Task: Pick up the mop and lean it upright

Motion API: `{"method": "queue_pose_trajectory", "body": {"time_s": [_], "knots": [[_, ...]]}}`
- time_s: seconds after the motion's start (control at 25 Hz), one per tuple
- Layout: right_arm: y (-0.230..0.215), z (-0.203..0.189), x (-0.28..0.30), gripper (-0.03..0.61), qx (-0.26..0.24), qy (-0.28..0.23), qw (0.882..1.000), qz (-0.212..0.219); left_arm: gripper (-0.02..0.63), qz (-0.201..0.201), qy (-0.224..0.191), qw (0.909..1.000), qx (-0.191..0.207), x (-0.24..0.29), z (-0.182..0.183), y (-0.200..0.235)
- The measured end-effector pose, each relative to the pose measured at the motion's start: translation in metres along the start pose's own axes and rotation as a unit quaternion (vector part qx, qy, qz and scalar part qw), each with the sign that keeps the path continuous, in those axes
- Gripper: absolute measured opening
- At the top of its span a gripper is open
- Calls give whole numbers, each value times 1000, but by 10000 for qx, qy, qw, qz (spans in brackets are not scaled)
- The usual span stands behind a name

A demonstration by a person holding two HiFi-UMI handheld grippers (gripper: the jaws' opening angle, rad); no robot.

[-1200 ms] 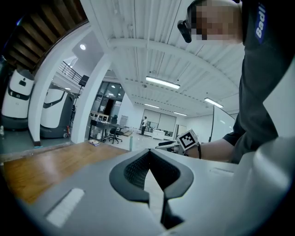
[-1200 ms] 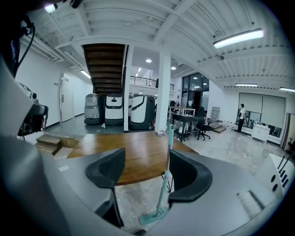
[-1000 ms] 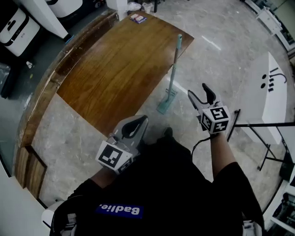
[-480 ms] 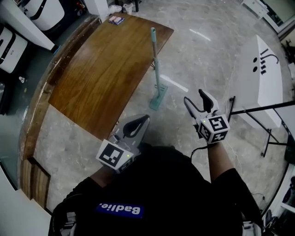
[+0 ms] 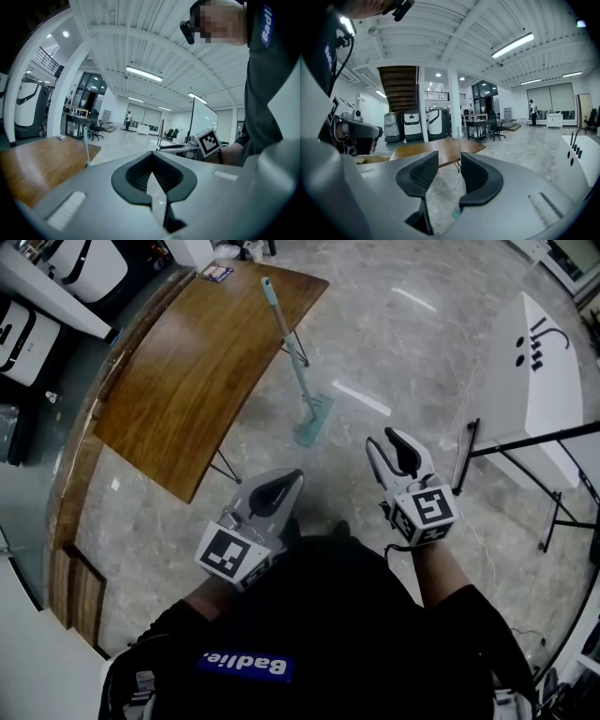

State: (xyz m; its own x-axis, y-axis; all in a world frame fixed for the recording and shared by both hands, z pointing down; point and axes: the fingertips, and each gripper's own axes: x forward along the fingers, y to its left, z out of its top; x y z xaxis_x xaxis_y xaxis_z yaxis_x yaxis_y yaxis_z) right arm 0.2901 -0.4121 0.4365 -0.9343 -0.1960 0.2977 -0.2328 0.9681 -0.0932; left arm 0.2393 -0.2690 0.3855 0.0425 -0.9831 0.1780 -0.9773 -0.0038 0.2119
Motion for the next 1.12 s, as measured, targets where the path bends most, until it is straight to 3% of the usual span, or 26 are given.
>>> {"method": "queue_pose_trajectory", "body": {"time_s": [0.24, 0.4, 0.6, 1.12], "knots": [[-16, -14, -47, 46, 201, -48, 9996, 177, 18, 253, 219, 9994, 40, 10, -18, -50], [-13, -17, -64, 9, 229, -11, 9992, 338, 18, 382, 147, 9991, 67, 3, -18, -72], [3, -23, -76, 5, 351, 190, 9985, 382, 18, 639, 282, 9975, 125, -15, -22, -79], [114, 9, -81, 5, 89, 54, 9985, 530, 18, 314, -325, 9976, 525, -79, 8, -58]]}}
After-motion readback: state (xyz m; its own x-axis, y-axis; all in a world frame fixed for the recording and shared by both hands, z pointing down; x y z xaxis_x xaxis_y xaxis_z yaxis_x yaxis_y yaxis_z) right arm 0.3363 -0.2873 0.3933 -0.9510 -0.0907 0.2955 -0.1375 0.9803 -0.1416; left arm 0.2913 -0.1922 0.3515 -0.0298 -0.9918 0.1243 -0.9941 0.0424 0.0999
